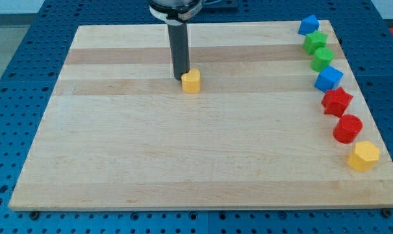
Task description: Move the yellow heart towards the bottom center
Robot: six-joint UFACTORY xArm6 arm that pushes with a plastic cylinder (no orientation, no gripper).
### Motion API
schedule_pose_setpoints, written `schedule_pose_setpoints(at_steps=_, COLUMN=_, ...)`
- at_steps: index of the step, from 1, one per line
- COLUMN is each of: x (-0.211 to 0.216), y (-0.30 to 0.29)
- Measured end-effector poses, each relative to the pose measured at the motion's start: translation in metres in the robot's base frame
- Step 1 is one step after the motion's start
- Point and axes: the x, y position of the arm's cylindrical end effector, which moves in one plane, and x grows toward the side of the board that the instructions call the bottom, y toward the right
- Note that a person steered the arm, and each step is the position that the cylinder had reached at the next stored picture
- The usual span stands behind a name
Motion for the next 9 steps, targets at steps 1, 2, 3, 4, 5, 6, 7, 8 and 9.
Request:
schedule_pose_setpoints(at_steps=1, x=0.007, y=0.017)
schedule_pose_setpoints(at_steps=2, x=0.009, y=0.038)
schedule_pose_setpoints(at_steps=3, x=0.022, y=0.052)
schedule_pose_setpoints(at_steps=4, x=0.047, y=0.062)
schedule_pose_setpoints(at_steps=5, x=0.075, y=0.071)
schedule_pose_setpoints(at_steps=6, x=0.100, y=0.076)
schedule_pose_setpoints(at_steps=7, x=0.118, y=0.076)
schedule_pose_setpoints(at_steps=8, x=0.118, y=0.074)
schedule_pose_setpoints(at_steps=9, x=0.118, y=0.069)
